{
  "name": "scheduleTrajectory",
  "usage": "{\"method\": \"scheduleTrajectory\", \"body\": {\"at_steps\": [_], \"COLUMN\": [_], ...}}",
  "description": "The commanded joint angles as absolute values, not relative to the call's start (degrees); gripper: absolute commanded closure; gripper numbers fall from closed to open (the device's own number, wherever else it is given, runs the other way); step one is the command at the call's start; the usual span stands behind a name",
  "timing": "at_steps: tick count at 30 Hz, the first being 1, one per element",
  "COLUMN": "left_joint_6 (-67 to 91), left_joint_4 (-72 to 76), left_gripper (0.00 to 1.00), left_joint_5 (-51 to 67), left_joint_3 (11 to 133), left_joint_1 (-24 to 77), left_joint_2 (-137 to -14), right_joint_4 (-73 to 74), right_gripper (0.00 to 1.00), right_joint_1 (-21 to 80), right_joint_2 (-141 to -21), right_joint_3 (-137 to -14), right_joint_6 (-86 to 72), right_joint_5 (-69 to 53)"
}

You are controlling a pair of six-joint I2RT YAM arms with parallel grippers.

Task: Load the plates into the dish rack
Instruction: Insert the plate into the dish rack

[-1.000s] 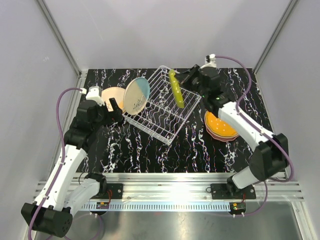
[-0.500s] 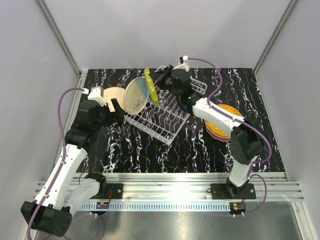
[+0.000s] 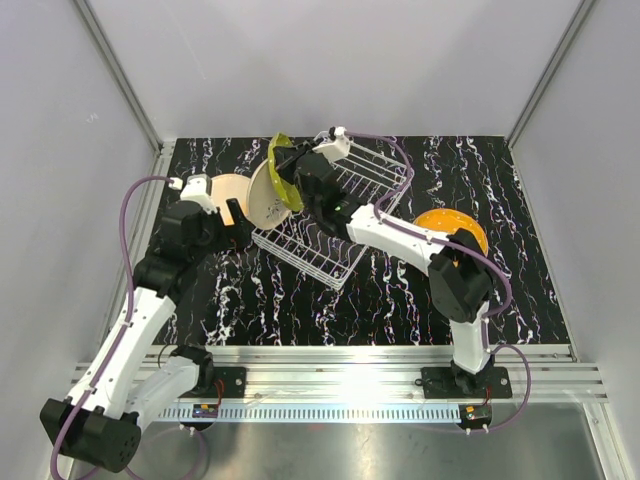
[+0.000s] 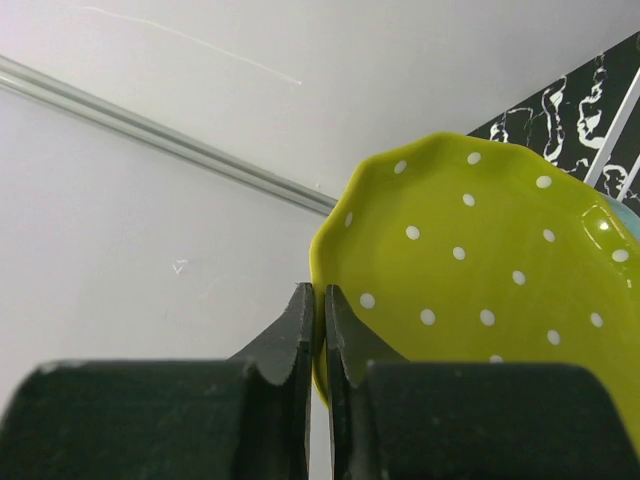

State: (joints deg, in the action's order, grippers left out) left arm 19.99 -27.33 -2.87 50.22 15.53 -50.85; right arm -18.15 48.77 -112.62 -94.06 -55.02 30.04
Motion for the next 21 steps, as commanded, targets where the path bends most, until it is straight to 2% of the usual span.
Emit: {"method": "scheduleTrajectory", "body": {"at_steps": [1, 21], "left_joint_6": [20.7, 20.7], "left_joint_4": [-25.3, -25.5], "left_gripper": [0.01, 0.01], "left_joint_5": [-4.4, -7.2], "left_joint_3": [50.3, 49.8], "left_joint_1": [15.9, 16.5], "left_joint_2": [-49.5, -50.5], "right_joint_4": [-29.9, -42.2], "right_gripper": [1.00, 1.00], "right_joint_1": [50.8, 56.7], "right_joint_2": [-111.3, -110.8], "right_joint_3": [-99.6, -90.3], "right_joint_6": [-56.2, -62.8], "right_joint_5": [40.3, 56.9]}}
